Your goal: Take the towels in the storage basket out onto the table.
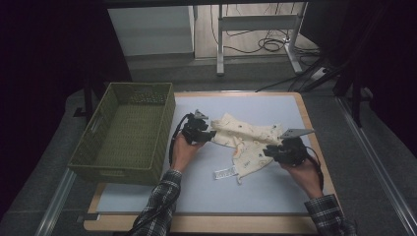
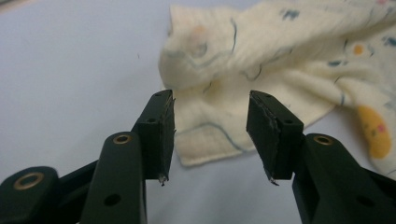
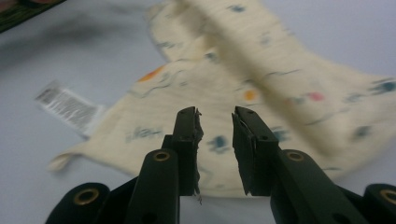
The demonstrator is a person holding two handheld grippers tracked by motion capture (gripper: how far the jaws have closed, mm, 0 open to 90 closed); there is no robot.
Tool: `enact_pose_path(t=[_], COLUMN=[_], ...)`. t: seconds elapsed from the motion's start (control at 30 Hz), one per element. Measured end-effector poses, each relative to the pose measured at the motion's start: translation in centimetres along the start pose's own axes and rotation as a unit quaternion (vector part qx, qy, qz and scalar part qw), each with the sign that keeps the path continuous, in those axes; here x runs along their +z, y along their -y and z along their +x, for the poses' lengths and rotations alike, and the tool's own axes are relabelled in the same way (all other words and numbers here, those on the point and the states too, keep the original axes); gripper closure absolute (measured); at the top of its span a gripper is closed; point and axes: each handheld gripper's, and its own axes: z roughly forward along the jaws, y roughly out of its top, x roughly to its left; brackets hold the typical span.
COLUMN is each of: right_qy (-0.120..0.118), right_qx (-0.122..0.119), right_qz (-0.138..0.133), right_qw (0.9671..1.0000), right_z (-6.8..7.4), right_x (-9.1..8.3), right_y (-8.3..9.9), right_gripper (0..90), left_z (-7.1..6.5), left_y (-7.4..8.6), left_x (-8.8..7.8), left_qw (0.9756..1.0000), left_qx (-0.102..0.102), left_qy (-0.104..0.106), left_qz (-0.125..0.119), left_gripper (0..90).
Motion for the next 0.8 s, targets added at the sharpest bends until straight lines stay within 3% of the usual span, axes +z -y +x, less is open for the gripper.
enact_pose_path(t=[0.07, 0.1, 0.2, 0.23, 0.27, 0.4, 0.47, 0.5, 0.53, 0.57, 0.6, 0.7, 0.8], right_qy=[-0.008, -0.024, -0.053, -0.053, -0.07, -0.083, -0.076, -0.054, -0.054, -0.043, -0.053, -0.057, -0.055], right_qx=[-0.002, -0.009, -0.01, -0.01, -0.013, -0.028, -0.052, -0.075, -0.075, -0.084, -0.08, -0.074, -0.072], right_qz=[0.002, 0.006, 0.008, 0.008, 0.011, 0.025, 0.042, 0.045, 0.045, 0.047, 0.048, 0.045, 0.045], right_qw=[1.0, 0.9996, 0.9985, 0.9985, 0.9974, 0.9958, 0.9949, 0.9947, 0.9947, 0.9944, 0.9942, 0.9946, 0.9949], right_z=[0.6, 1.7, 3.3, 3.3, 4.3, 5.9, 6.6, 7.2, 7.2, 7.2, 7.1, 7.1, 6.7], right_x=[0.4, 1.1, 2.2, 2.2, 3.0, 4.2, 5.0, 5.4, 5.4, 5.3, 5.3, 5.1, 4.4], right_y=[0.3, 0.7, 1.1, 1.1, 1.3, 1.3, 1.4, 1.4, 1.4, 1.4, 1.4, 1.6, 1.8], right_gripper=[70.5, 70.4, 68.8, 68.8, 66.2, 61.6, 60.1, 64.6, 64.6, 78.1, 82.5, 87.0, 87.7], left_z=[0.1, 0.3, 0.5, 0.5, 0.5, 0.5, 0.4, 0.3, 0.3, 0.2, 0.1, 0.0, -0.2], left_y=[0.3, 0.7, 0.9, 0.9, 0.9, 1.1, 1.1, 1.2, 1.2, 1.3, 1.4, 1.7, 1.7], left_x=[0.4, 1.0, 1.7, 1.7, 1.9, 2.1, 2.1, 2.1, 2.1, 2.0, 2.0, 1.7, 1.3], left_qw=[1.0, 0.9999, 0.9997, 0.9997, 0.9997, 0.9996, 0.9995, 0.9994, 0.9994, 0.9991, 0.9989, 0.999, 0.9996], left_qx=[-0.003, -0.011, -0.019, -0.019, -0.02, -0.021, -0.019, -0.025, -0.025, -0.032, -0.036, -0.043, -0.028], left_qy=[-0.002, -0.006, -0.014, -0.014, -0.015, -0.022, -0.024, -0.025, -0.025, -0.028, -0.028, -0.005, -0.002], left_qz=[0.004, 0.001, 0.0, 0.0, 0.0, -0.001, 0.001, 0.0, 0.0, -0.006, -0.009, -0.014, -0.003], left_gripper=[51.1, 50.5, 49.6, 49.4, 48.4, 47.7, 48.0, 51.9, 55.8, 58.9, 62.6, 83.4, 86.8])
